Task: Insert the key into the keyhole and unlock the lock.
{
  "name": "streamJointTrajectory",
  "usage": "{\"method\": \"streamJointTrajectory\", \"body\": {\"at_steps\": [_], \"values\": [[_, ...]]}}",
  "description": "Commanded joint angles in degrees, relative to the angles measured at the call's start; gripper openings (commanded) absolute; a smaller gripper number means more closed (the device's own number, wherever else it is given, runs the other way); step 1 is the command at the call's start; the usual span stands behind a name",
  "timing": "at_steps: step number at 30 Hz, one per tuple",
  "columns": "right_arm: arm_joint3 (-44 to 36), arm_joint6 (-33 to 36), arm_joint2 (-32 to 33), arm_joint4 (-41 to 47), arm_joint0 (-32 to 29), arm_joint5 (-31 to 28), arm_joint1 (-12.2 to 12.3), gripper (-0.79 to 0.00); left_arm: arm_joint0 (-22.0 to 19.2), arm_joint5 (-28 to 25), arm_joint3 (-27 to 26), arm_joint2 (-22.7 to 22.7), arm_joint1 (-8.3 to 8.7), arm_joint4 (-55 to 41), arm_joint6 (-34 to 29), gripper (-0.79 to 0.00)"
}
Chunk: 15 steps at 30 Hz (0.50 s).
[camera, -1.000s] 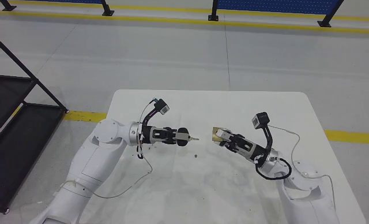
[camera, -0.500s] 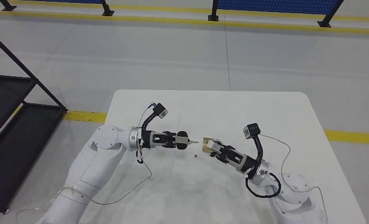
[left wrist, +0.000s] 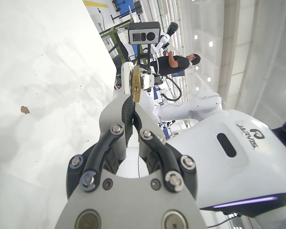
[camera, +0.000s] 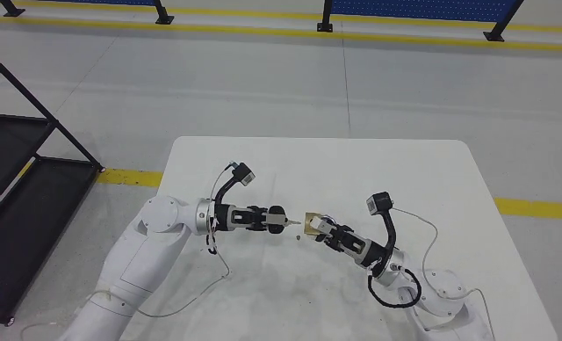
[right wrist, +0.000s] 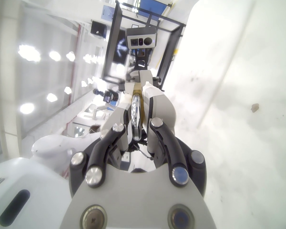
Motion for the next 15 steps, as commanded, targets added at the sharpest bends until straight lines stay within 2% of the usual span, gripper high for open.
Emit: {"method": "streamJointTrajectory", "body": {"at_steps": [1,15], "values": [[-0.08,-0.67,-0.14,-0.27,-0.03,0.19,0.07,-0.785,-0.11,-0.12,0.01,0.23,-0.02,0.14,0.37,-0.785],[0.05,-1.56,-0.62,-0.08,0.11,0.36,0.23,-0.785,-0.87,-0.60,0.43,1.18,-0.01,0.59,1.94,-0.785]]}}
